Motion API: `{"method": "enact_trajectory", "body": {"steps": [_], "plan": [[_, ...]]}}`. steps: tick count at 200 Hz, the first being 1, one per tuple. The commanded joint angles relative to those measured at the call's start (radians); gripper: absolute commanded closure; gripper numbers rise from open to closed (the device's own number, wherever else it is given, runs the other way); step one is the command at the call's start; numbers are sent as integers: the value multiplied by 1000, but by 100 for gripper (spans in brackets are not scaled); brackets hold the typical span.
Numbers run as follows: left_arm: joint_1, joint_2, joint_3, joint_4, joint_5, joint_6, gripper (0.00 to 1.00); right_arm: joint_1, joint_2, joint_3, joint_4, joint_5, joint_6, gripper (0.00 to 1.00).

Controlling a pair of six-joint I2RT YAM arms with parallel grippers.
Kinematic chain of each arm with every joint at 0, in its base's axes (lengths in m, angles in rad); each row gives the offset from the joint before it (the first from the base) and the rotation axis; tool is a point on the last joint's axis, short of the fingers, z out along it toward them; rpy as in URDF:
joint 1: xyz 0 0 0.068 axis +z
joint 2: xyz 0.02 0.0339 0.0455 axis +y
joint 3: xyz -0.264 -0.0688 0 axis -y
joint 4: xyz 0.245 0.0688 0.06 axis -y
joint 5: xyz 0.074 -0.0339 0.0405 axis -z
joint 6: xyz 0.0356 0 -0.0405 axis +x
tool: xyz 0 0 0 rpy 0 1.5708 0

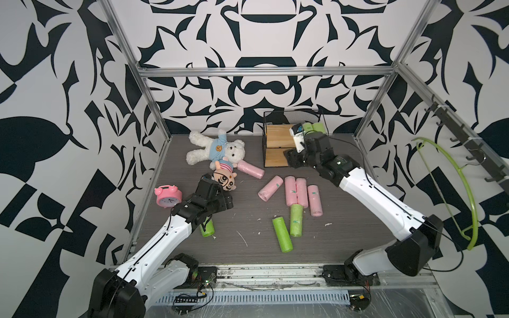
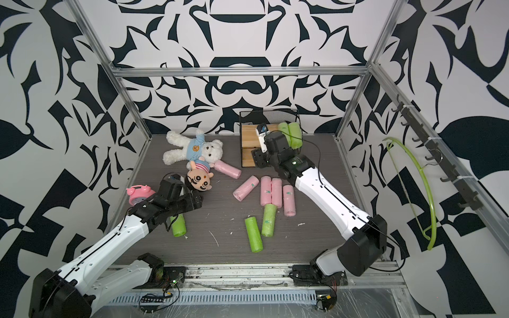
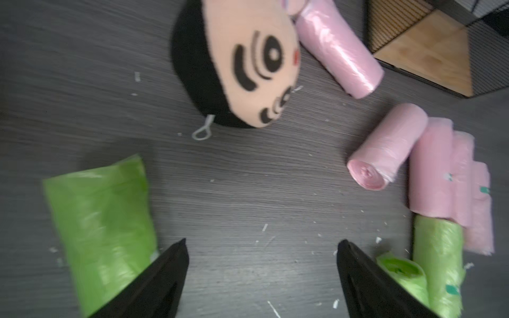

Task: Sort the rolls of trash bags by color and place them on the shelf
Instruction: Place the roll of trash bags on the shelf.

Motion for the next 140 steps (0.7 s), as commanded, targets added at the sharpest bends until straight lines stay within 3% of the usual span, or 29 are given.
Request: {"method": "enact_trajectory", "body": {"steps": [1, 39, 82, 105, 133, 140], "plan": [[94, 0, -25, -73, -30, 11, 10, 51, -40, -93, 66, -103, 72, 25], [227, 103, -12, -53, -13, 13, 10, 112, -54, -266, 232, -251, 145, 24], [253, 259, 20, -27, -76, 15, 8, 118, -11, -301, 261, -307, 140, 24], [266, 345, 34, 6, -42, 16, 9, 118, -3, -309, 270, -328, 139, 24], [279, 400, 37, 26, -16, 13, 14, 118, -17, -333, 280, -331, 140, 24], [284, 410, 35, 39, -6, 13, 20, 118, -21, -338, 280, -328, 140, 24]]}}
